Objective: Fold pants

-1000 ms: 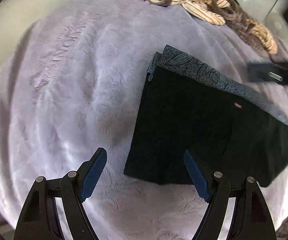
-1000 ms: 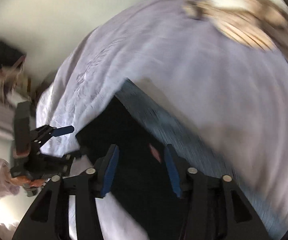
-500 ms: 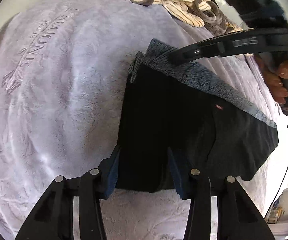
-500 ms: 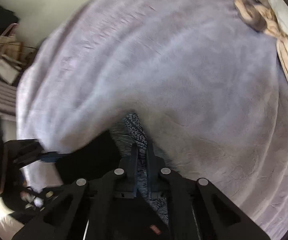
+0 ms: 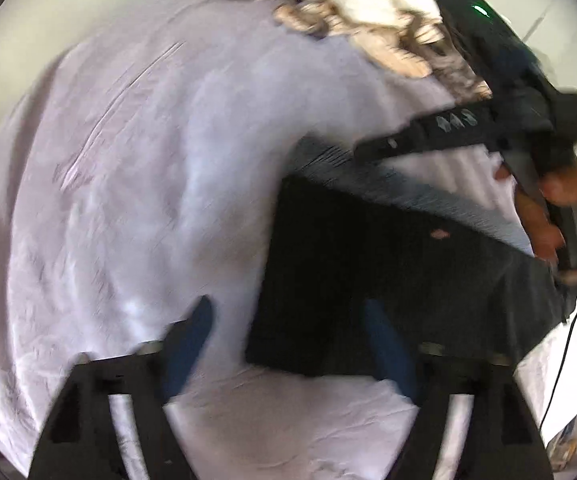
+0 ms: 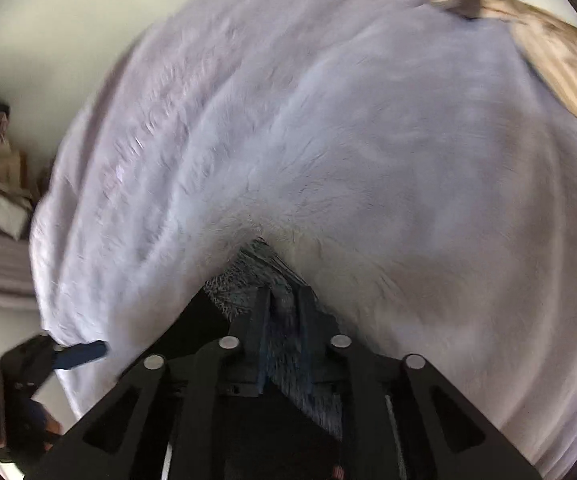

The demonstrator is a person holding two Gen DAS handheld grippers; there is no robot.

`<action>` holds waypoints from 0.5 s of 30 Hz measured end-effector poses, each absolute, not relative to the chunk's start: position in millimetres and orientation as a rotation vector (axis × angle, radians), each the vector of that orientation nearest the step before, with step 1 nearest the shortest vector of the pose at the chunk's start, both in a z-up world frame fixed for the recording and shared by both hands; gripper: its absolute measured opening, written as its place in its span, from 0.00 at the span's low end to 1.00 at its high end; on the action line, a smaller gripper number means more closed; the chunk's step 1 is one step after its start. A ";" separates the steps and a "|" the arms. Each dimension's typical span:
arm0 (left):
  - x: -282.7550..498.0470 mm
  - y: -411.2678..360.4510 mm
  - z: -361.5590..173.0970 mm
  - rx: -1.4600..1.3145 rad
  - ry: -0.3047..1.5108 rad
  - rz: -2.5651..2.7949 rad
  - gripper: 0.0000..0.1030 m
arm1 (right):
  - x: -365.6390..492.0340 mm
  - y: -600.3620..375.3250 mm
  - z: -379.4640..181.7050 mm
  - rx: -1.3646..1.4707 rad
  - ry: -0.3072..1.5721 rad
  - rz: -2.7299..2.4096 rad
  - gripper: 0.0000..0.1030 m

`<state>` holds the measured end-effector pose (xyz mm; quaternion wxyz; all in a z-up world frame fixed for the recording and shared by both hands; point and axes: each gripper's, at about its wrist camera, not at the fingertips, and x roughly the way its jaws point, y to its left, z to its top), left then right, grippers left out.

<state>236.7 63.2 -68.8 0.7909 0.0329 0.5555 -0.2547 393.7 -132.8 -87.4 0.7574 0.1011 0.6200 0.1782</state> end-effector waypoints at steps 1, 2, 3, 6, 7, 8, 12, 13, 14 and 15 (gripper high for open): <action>235.4 55.2 -63.3 0.073 1.177 -0.567 0.84 | 380.5 -145.9 -74.6 0.260 1.338 0.363 0.16; 235.6 45.1 -59.9 0.080 1.166 -0.584 0.84 | 370.5 -155.0 -67.7 0.286 1.332 0.342 0.16; 238.1 33.9 -59.1 0.088 1.161 -0.593 0.84 | 359.4 -165.4 -62.0 0.310 1.328 0.313 0.17; 250.3 -1.4 -72.1 0.145 1.173 -0.561 0.84 | 313.0 -197.7 -57.8 0.402 1.323 0.187 0.17; 255.7 -12.6 -83.4 0.181 1.187 -0.524 0.84 | 301.0 -207.9 -61.9 0.424 1.329 0.157 0.17; 262.1 -15.4 -93.7 0.209 1.204 -0.485 0.84 | 287.4 -215.9 -70.9 0.430 1.340 0.114 0.16; 276.7 -23.7 -117.6 0.214 1.238 -0.411 0.93 | 266.4 -234.1 -110.9 0.424 1.374 -0.042 0.16; 279.1 -25.0 -118.2 0.232 1.234 -0.404 0.96 | 266.8 -239.7 -115.2 0.427 1.352 -0.077 0.16; 278.2 -24.7 -117.8 0.232 1.239 -0.406 0.96 | 269.4 -245.4 -117.8 0.446 1.327 -0.101 0.16; 278.4 -24.0 -116.7 0.228 1.248 -0.403 0.96 | 271.8 -248.9 -117.8 0.457 1.311 -0.116 0.16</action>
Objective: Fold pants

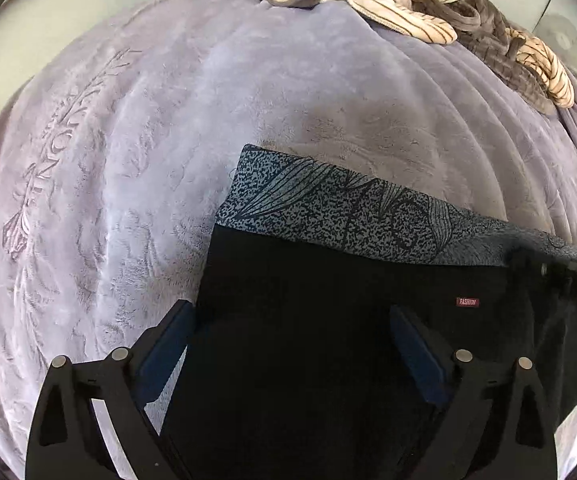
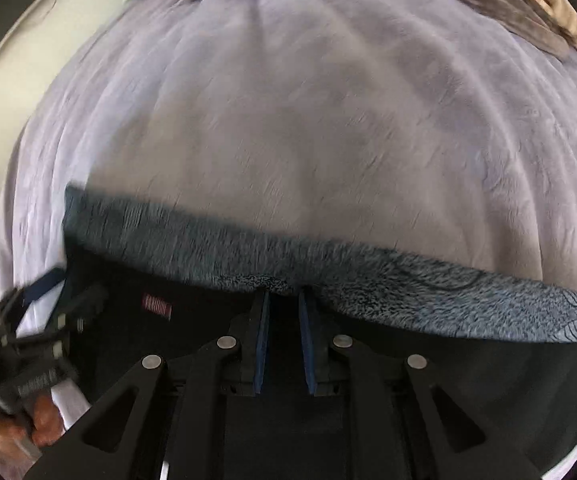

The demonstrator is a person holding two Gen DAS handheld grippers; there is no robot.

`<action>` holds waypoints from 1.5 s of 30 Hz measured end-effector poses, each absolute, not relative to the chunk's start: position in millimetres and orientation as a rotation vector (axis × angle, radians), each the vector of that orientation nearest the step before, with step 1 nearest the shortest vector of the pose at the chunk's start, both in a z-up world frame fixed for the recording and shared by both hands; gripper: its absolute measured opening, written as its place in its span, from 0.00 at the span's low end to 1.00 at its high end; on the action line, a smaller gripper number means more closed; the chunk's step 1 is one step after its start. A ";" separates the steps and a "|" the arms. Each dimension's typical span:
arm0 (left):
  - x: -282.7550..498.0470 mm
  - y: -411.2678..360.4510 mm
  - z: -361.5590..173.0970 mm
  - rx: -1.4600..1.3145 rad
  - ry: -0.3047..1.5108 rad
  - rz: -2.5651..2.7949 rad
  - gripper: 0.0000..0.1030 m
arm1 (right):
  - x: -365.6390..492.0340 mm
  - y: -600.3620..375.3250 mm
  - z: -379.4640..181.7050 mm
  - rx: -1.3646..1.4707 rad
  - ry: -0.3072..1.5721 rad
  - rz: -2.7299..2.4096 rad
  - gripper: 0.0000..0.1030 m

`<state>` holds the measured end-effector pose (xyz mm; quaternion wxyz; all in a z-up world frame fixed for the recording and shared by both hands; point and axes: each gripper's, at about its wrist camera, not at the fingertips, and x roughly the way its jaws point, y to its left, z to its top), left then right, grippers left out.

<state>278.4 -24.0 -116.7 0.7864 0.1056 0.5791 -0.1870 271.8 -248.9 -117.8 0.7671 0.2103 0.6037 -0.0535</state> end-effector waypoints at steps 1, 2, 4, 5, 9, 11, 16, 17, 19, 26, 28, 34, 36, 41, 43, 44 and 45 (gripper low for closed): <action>276.5 -22.3 -113.4 0.223 1.253 -0.396 0.96 | 274.4 -252.9 -115.9 0.455 1.295 -0.136 0.16; 275.6 -22.7 -108.0 0.226 1.249 -0.390 0.95 | 277.0 -256.7 -111.8 0.449 1.288 -0.154 0.16; 263.5 -16.0 -94.0 0.247 1.215 -0.381 0.95 | 272.8 -263.5 -100.5 0.473 1.283 -0.147 0.16; 256.1 -14.7 -86.3 0.257 1.197 -0.390 0.95 | 264.5 -268.4 -90.6 0.486 1.272 -0.132 0.21; 230.5 -13.3 -70.5 0.235 1.197 -0.448 0.95 | 215.4 -287.1 -64.1 0.553 1.259 -0.107 0.53; 212.0 -19.3 -69.4 0.236 1.206 -0.480 0.95 | 173.5 -298.3 -59.8 0.655 1.256 -0.096 0.53; 179.0 -53.9 -98.1 0.378 1.241 -0.518 0.95 | 72.8 -307.5 -88.3 1.026 1.238 -0.177 0.52; 177.9 -55.6 -106.7 0.398 1.253 -0.503 0.95 | 51.1 -311.0 -100.0 1.121 1.220 -0.208 0.51; 177.7 -57.0 -116.3 0.422 1.255 -0.495 0.96 | 28.5 -315.7 -116.7 1.218 1.195 -0.268 0.50; 192.0 -86.1 -122.1 0.428 1.272 -0.499 0.96 | 17.8 -326.9 -146.1 1.400 1.022 -0.268 0.07; 194.4 -91.8 -124.3 0.435 1.263 -0.499 0.97 | 20.5 -327.6 -143.7 1.400 1.001 -0.257 0.07; 183.2 -90.7 -111.6 0.479 1.282 -0.464 0.97 | 22.4 -324.4 -143.0 1.239 1.139 -0.304 0.08; 176.4 -85.8 -99.8 0.478 1.287 -0.473 0.97 | 18.2 -324.3 -130.0 1.210 1.145 -0.285 0.11; 147.6 -78.3 -64.1 0.454 1.281 -0.540 0.97 | 0.0 -312.1 -94.9 1.094 1.188 -0.286 0.44; 135.6 -79.8 -53.1 0.464 1.276 -0.576 0.97 | -8.2 -305.4 -84.6 1.063 1.189 -0.305 0.51; 129.7 -80.9 -49.0 0.469 1.276 -0.591 0.97 | -13.2 -300.6 -79.1 1.050 1.188 -0.316 0.51; 123.6 -82.2 -45.1 0.471 1.277 -0.613 0.97 | -18.0 -297.6 -76.1 1.045 1.187 -0.325 0.51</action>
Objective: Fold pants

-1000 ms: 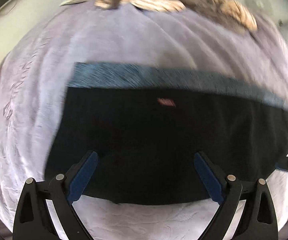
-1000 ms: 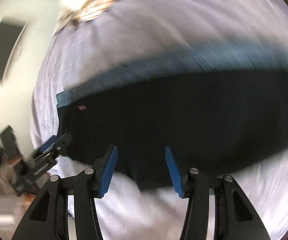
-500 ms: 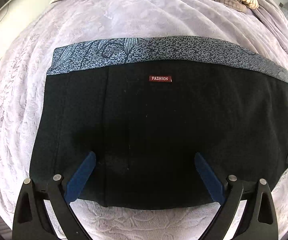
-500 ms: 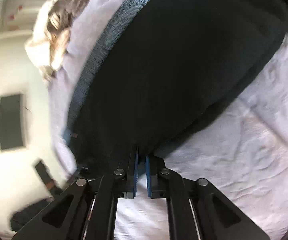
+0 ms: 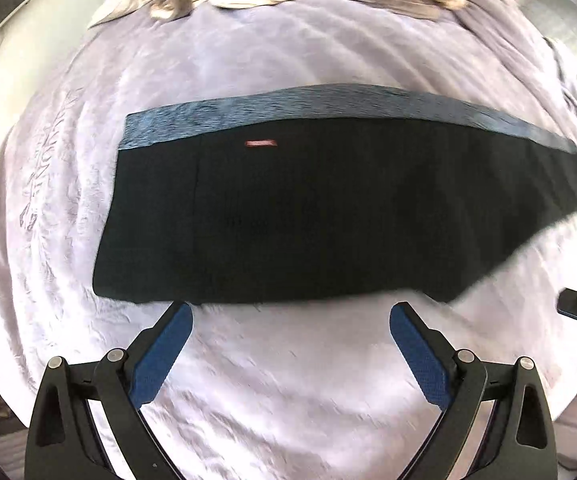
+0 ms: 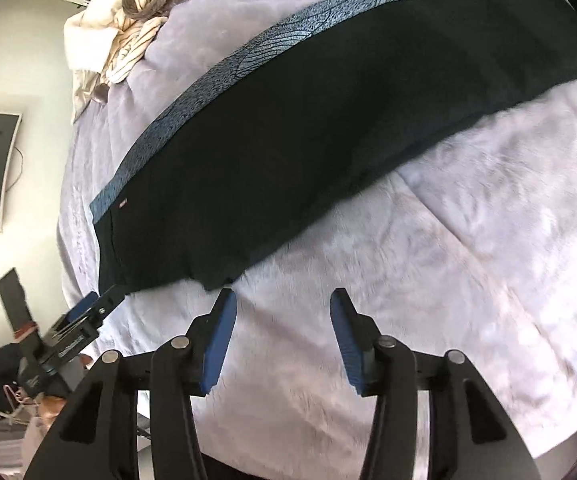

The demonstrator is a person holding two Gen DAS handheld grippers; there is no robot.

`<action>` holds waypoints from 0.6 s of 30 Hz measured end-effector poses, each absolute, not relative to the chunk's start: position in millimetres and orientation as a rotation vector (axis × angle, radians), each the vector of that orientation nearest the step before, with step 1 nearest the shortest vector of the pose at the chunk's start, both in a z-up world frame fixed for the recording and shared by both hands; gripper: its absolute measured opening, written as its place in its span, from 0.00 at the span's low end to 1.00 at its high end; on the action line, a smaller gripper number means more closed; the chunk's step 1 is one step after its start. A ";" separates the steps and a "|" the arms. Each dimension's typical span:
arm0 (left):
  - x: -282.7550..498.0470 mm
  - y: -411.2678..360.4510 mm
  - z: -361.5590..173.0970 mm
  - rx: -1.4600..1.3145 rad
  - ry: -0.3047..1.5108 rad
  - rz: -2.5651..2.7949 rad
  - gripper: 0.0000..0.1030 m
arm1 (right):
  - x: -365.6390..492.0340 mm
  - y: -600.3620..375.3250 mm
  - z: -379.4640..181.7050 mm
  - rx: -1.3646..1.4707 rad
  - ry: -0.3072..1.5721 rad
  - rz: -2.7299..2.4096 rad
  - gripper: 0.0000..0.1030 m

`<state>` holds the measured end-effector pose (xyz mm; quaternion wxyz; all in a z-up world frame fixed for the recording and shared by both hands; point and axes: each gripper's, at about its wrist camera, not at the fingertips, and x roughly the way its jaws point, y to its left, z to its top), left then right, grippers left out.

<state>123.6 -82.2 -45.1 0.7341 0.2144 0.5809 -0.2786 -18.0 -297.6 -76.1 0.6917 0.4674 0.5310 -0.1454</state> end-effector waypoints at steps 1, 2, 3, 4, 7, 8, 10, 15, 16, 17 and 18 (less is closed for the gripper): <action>115.3 -80.4 -40.3 0.471 1.279 -0.640 0.97 | -24.1 -293.6 -72.5 1.041 1.184 -0.337 0.52; 109.2 -81.1 -38.5 0.471 1.283 -0.668 0.97 | -29.4 -288.4 -67.9 1.036 1.181 -0.360 0.54; 102.1 -83.8 -35.8 0.470 1.288 -0.705 0.97 | -34.1 -286.0 -64.9 1.032 1.177 -0.372 0.57; 99.7 -84.7 -34.4 0.468 1.294 -0.728 0.97 | -38.2 -282.3 -61.0 1.025 1.170 -0.388 0.58; 80.1 -89.5 -25.2 0.475 1.322 -0.815 0.98 | -50.1 -271.8 -46.1 1.000 1.138 -0.436 0.62; 75.6 -95.0 -21.9 0.483 1.325 -0.841 0.99 | -53.5 -267.7 -39.7 0.989 1.127 -0.456 0.64; 59.5 -101.4 -12.3 0.522 1.301 -0.880 0.99 | -60.3 -262.8 -29.1 0.979 1.093 -0.474 0.72; 28.9 -115.0 15.2 0.558 1.250 -0.930 0.99 | -73.3 -254.1 -6.7 0.892 1.048 -0.497 0.89; 23.2 -119.7 17.7 0.562 1.250 -0.932 0.99 | -76.3 -253.9 -3.0 0.867 1.046 -0.500 0.90; 16.8 -121.9 18.8 0.569 1.250 -0.934 0.99 | -80.8 -255.1 1.6 0.840 1.034 -0.501 0.90; 6.4 -127.9 20.6 0.584 1.247 -0.933 0.99 | -83.5 -256.5 5.3 0.825 1.025 -0.498 0.90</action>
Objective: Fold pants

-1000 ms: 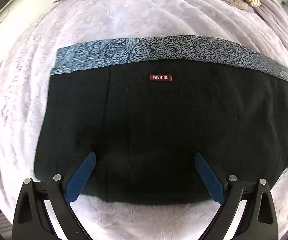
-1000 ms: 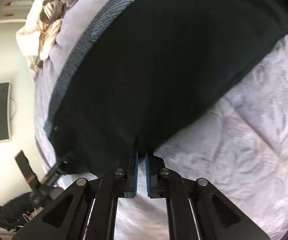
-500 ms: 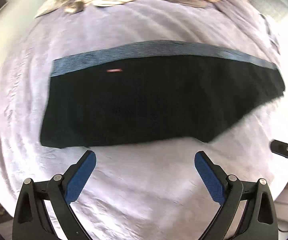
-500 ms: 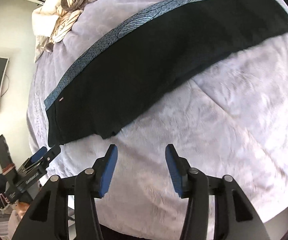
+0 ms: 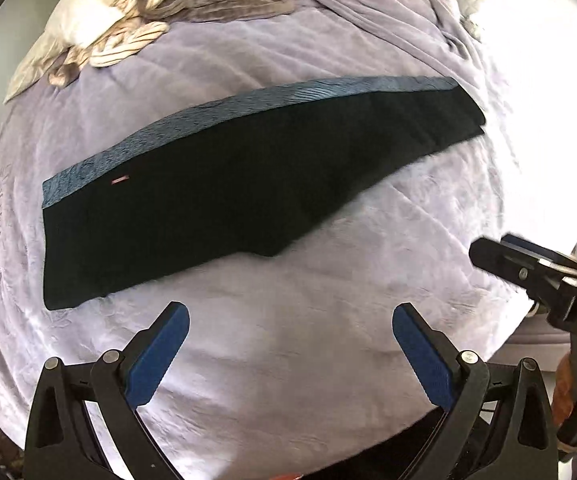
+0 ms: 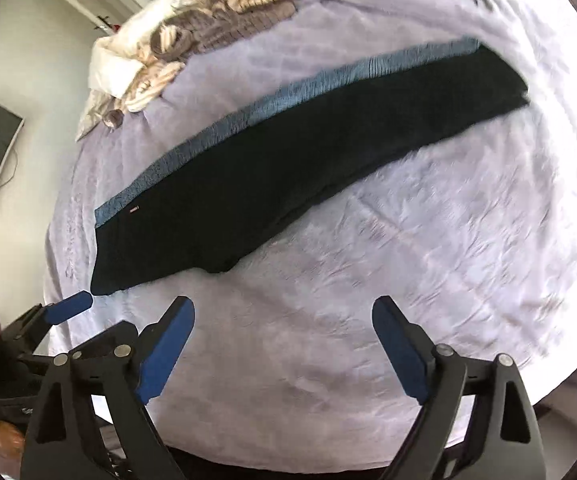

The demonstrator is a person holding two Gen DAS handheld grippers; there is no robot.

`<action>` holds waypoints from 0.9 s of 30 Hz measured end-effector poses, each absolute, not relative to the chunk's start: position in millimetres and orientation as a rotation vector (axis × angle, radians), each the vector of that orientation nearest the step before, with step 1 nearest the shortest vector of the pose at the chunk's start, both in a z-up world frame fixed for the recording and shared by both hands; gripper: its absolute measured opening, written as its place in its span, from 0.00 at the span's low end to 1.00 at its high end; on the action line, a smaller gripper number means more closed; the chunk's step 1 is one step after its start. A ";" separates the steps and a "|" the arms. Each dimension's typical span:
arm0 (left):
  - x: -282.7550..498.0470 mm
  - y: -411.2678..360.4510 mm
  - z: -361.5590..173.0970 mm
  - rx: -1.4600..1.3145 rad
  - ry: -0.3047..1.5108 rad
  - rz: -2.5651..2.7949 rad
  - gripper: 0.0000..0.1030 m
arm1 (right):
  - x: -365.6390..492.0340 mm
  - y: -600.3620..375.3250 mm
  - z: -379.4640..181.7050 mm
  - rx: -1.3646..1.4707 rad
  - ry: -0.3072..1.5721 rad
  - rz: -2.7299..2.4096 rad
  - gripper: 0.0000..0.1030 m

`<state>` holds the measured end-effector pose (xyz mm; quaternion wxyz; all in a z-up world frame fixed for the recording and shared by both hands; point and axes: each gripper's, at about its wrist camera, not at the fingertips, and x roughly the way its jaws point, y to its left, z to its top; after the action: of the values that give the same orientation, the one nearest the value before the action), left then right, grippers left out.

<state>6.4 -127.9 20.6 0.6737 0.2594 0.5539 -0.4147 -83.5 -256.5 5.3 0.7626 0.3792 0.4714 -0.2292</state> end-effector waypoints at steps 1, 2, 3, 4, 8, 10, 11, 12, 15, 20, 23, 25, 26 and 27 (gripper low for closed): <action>-0.4 -130.5 22.1 0.596 1.244 -0.929 0.99 | -88.2 -258.5 9.2 0.809 1.016 -0.496 0.90; -7.9 -134.8 23.3 0.606 1.244 -0.922 0.99 | -95.4 -262.7 14.1 0.795 1.002 -0.495 0.90; -18.9 -142.2 25.3 0.607 1.255 -0.919 0.99 | -101.4 -266.2 17.9 0.788 0.989 -0.495 0.90; -26.4 -147.5 26.6 0.598 1.268 -0.925 0.99 | -109.4 -271.3 21.8 0.786 0.976 -0.495 0.90; -65.6 -178.4 37.5 0.598 1.275 -0.917 0.99 | -152.9 -299.3 36.3 0.829 0.930 -0.497 0.90; -87.6 -196.4 44.9 0.610 1.254 -0.909 0.99 | -173.6 -313.3 42.0 0.863 0.912 -0.488 0.90; -97.0 -204.1 48.5 0.613 1.249 -0.905 0.99 | -187.6 -321.4 45.6 0.875 0.897 -0.490 0.90; -106.9 -212.2 52.1 0.615 1.245 -0.902 0.99 | -197.3 -326.5 48.0 0.880 0.888 -0.497 0.90; -132.2 -234.1 60.1 0.621 1.247 -0.901 0.99 | -233.6 -345.0 55.3 0.910 0.860 -0.513 0.90; -170.9 -266.6 69.2 0.662 1.246 -0.914 0.99 | -285.9 -369.1 67.0 0.950 0.816 -0.554 0.90; -188.2 -284.0 76.4 0.704 1.220 -0.949 0.99 | -306.9 -381.8 74.5 0.988 0.778 -0.578 0.90; -194.6 -294.0 78.8 0.727 1.202 -0.968 0.99 | -316.6 -388.0 79.3 1.006 0.754 -0.594 0.90; -195.8 -299.1 78.5 0.735 1.196 -0.975 0.99 | -320.9 -391.1 82.6 1.006 0.745 -0.608 0.90; -196.5 -304.2 77.5 0.741 1.193 -0.983 0.99 | -324.1 -393.3 85.6 1.004 0.740 -0.623 0.90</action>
<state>-196.5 -304.2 77.5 0.6545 0.3269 0.5260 -0.4336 -324.1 -393.3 85.6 0.7669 0.4622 0.3407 -0.2867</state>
